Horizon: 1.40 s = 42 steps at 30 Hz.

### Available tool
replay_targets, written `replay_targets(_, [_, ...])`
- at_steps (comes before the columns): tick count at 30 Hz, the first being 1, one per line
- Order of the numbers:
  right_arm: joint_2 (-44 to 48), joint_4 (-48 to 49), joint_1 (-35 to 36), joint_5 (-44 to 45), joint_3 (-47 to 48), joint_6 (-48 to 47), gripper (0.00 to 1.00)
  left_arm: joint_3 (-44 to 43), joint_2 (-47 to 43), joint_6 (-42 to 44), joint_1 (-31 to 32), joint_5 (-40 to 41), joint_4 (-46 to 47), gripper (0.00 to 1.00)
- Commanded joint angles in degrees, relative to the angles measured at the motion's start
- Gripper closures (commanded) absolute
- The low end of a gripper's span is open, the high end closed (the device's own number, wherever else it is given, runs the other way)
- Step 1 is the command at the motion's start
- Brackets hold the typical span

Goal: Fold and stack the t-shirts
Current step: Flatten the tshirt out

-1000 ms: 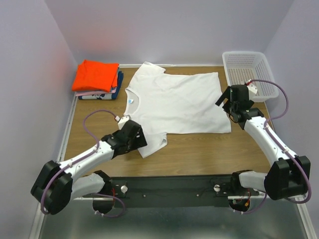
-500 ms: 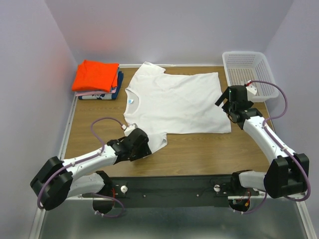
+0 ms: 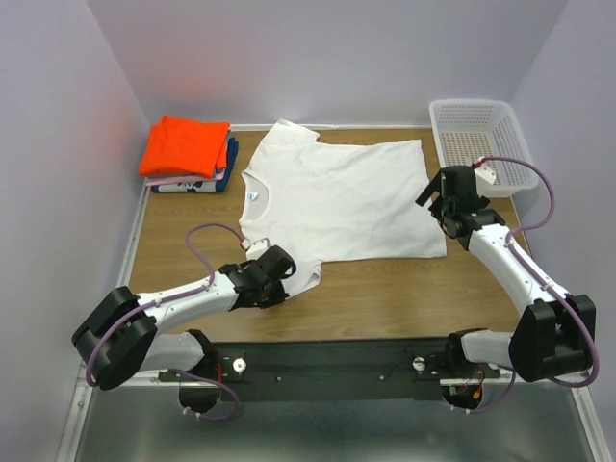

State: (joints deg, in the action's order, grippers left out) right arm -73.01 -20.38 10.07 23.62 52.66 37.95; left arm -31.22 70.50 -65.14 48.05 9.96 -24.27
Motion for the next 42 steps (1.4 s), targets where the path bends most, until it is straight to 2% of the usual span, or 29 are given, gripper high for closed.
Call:
replay_targets(1, [0.1, 0.9, 0.1, 3.1, -1.9, 1.8, 0.0, 1.4, -2.6, -1.1, 0.4, 3.7, -5.9, 1.0])
replay_targets(8, [5.4, 0.8, 0.1, -2.4, -8.0, 4.7, 0.0, 2.6, -12.5, -2.7, 0.4, 4.6, -7.6, 1.0])
replay_targets(14, [15.9, 0.6, 0.0, -8.6, -18.7, 11.7, 0.0, 3.2, -17.1, -1.2, 0.4, 4.0, -7.9, 1.0])
replay_targets(19, [26.3, -1.5, 0.1, -4.6, -27.9, 15.0, 0.01, 3.4, -16.7, -0.2, 0.3, 4.8, -6.7, 1.0])
replay_targets(21, [27.1, -1.6, 0.1, -4.1, -28.9, 15.7, 0.03, 3.5, -15.9, 0.1, 0.3, 4.7, -6.2, 1.0])
replay_targets(23, [26.5, -1.5, 0.1, -3.2, -29.4, 16.4, 0.07, 3.4, -15.7, 0.2, 0.3, 4.8, -6.1, 1.0])
replay_targets(28, [17.4, -1.2, 0.0, -0.9, -28.0, 17.2, 0.35, 3.5, -15.5, 0.0, 0.4, 5.4, -5.6, 1.0])
replay_targets(29, [15.7, -1.1, 0.0, -0.6, -27.4, 17.2, 0.45, 3.5, -15.4, -0.1, 0.3, 5.5, -5.6, 1.0])
replay_targets(34, [5.2, 1.7, 0.1, -4.1, -25.0, 16.1, 0.5, 3.0, -15.3, -0.2, 0.3, 6.0, -6.2, 1.0])
replay_targets(40, [1.5, 2.5, 0.0, -3.1, -25.2, 16.8, 0.5, 4.1, -16.5, -0.9, 0.3, 5.6, -5.5, 1.0])
replay_targets(42, [2.3, 2.6, 0.1, -3.1, -25.4, 16.6, 0.56, 4.5, -16.9, -0.9, 0.3, 5.5, -5.3, 1.0])
